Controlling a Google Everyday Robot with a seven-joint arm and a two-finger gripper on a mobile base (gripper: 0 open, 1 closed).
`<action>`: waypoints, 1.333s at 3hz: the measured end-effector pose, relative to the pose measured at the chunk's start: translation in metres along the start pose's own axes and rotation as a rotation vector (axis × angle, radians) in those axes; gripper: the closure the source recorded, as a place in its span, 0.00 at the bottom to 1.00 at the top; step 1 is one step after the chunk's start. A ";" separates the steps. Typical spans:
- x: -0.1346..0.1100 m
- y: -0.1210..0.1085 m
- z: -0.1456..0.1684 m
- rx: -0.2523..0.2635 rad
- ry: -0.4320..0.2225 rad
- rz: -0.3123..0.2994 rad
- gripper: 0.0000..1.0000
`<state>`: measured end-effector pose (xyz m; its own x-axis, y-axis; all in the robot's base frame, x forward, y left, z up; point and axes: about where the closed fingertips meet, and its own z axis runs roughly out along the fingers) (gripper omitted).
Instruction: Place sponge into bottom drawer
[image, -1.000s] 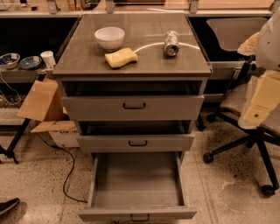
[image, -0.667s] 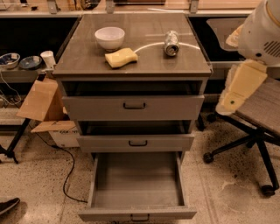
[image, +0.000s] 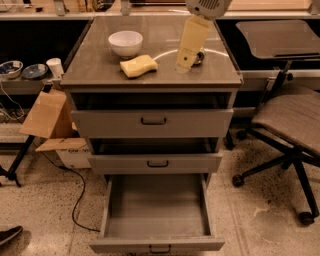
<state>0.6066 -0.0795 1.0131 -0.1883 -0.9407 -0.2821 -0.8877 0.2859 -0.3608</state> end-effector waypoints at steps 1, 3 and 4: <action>-0.045 -0.029 0.023 -0.019 0.067 -0.164 0.00; -0.173 -0.039 0.074 -0.026 0.027 -0.424 0.00; -0.213 -0.025 0.097 -0.055 -0.001 -0.458 0.00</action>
Offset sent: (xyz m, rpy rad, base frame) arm 0.1116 0.1771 -0.0007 -0.3601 0.0951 0.4997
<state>0.7099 0.1311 0.9956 0.2289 -0.9677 -0.1058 -0.9004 -0.1692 -0.4008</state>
